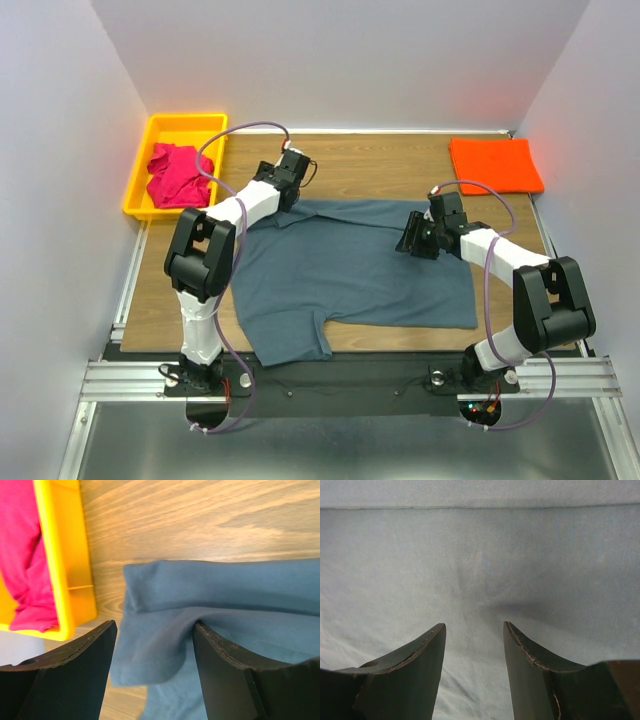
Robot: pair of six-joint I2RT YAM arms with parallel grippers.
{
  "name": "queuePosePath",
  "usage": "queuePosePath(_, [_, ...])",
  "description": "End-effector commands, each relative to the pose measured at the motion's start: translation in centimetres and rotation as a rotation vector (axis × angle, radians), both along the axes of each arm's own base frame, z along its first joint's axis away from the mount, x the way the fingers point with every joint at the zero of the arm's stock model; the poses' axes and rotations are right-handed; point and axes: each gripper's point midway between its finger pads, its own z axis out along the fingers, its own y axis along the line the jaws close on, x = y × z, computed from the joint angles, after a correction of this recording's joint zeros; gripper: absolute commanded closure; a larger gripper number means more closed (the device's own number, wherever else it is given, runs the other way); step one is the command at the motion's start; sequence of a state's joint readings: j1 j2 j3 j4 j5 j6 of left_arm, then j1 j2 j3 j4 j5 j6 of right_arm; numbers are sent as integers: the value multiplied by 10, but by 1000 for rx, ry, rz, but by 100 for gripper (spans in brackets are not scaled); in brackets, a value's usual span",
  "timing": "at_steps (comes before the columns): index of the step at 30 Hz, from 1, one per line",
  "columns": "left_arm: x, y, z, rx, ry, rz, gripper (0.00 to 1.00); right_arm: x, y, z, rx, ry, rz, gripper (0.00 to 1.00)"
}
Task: Fold and stack the t-shirts
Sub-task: Fold the tshirt
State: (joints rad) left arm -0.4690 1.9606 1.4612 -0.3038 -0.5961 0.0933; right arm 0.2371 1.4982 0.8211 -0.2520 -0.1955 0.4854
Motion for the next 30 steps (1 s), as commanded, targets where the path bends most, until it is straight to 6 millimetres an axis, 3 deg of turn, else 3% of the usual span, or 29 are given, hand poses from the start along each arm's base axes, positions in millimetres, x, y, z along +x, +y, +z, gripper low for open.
queuePosePath(1, [1, -18, 37, -193, -99, 26, 26, 10, 5, 19, 13, -79, 26, 44])
queuePosePath(8, [-27, -28, 37, -444, -126, 130, 26, 10, 6, 18, 12, -77, 31, 44])
queuePosePath(12, [-45, -38, 37, -604, -127, 196, 34, 8, 6, 17, 16, -74, 33, 44])
queuePosePath(13, [-53, -38, 27, -623, -109, 209, 36, 8, 6, 17, 15, -75, 32, 44])
queuePosePath(14, [-52, -41, 33, -666, -139, 210, 40, 8, 6, 17, 16, -76, 31, 45])
queuePosePath(18, [-58, -42, 17, -676, -104, 223, 44, 6, 6, 15, 16, -68, 34, 45])
queuePosePath(30, [-47, -44, -18, -705, -71, 283, 44, 1, 4, 11, 3, -65, 38, 45])
